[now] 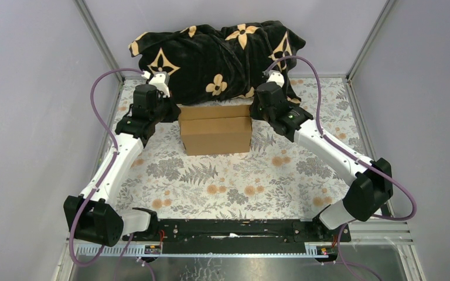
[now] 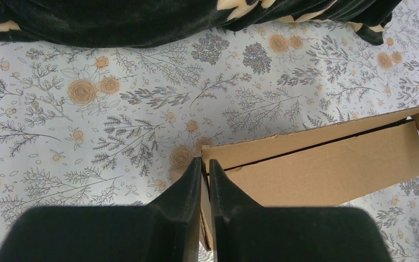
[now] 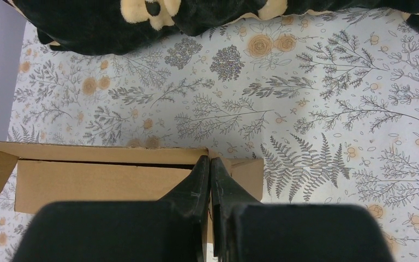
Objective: Fold the paper box
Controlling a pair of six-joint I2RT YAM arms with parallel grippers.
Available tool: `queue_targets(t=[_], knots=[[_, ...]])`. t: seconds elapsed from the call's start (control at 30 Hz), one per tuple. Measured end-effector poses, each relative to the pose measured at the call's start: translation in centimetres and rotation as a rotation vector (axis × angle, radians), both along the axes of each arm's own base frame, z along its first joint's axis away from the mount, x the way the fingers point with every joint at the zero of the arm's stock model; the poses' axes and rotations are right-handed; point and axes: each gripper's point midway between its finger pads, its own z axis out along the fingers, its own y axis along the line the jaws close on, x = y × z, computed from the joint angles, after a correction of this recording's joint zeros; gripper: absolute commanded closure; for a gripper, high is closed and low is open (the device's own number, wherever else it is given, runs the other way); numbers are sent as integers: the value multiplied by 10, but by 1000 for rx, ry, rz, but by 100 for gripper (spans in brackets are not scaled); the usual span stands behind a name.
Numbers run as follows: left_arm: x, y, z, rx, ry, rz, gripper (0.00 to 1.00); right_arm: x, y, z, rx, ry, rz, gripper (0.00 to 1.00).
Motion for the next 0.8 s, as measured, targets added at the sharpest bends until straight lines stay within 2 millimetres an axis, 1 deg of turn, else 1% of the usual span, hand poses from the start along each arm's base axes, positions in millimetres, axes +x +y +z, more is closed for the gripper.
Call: queue_targets(t=[0.37,0.8], knots=[[-1,0,-2,1,5,0,87,3,0,-1,26,-26,-19,100],[-3,-1,-7,9,13,-4,87,0,0,-5,49,-58,-30,100]])
